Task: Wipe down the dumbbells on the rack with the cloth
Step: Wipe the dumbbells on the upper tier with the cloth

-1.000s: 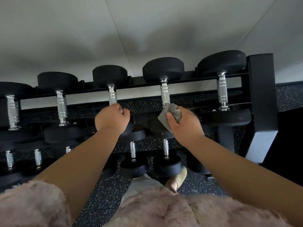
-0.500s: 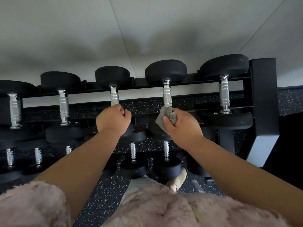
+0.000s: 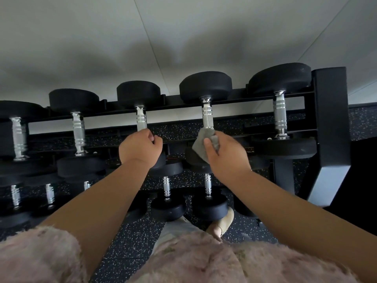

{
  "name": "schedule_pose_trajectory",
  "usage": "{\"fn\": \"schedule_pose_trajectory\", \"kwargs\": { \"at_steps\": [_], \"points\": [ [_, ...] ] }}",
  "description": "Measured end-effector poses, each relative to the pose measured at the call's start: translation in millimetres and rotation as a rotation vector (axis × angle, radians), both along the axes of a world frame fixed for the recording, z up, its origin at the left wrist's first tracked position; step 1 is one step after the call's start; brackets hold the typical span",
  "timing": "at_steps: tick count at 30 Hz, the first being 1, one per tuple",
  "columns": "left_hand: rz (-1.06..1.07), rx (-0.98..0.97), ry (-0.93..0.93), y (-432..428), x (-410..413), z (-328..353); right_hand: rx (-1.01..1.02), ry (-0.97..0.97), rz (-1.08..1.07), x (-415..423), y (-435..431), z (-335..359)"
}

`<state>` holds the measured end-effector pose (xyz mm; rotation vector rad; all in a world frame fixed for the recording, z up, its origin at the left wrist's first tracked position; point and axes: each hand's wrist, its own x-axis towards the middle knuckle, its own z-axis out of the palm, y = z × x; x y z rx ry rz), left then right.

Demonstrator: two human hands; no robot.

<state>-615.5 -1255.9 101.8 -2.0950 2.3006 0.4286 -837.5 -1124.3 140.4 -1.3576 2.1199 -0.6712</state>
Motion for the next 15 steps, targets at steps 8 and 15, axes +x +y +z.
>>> {"fn": "schedule_pose_trajectory", "kwargs": {
  "at_steps": [8,15],
  "points": [
    [0.001,-0.002,-0.004,0.5,0.7,0.8,0.130,-0.352,-0.193,-43.4,21.6,-14.0],
    [0.002,-0.006,-0.005,-0.3,1.4,-0.8,-0.009,0.069,0.215,5.6,9.0,9.1]
  ]
}}
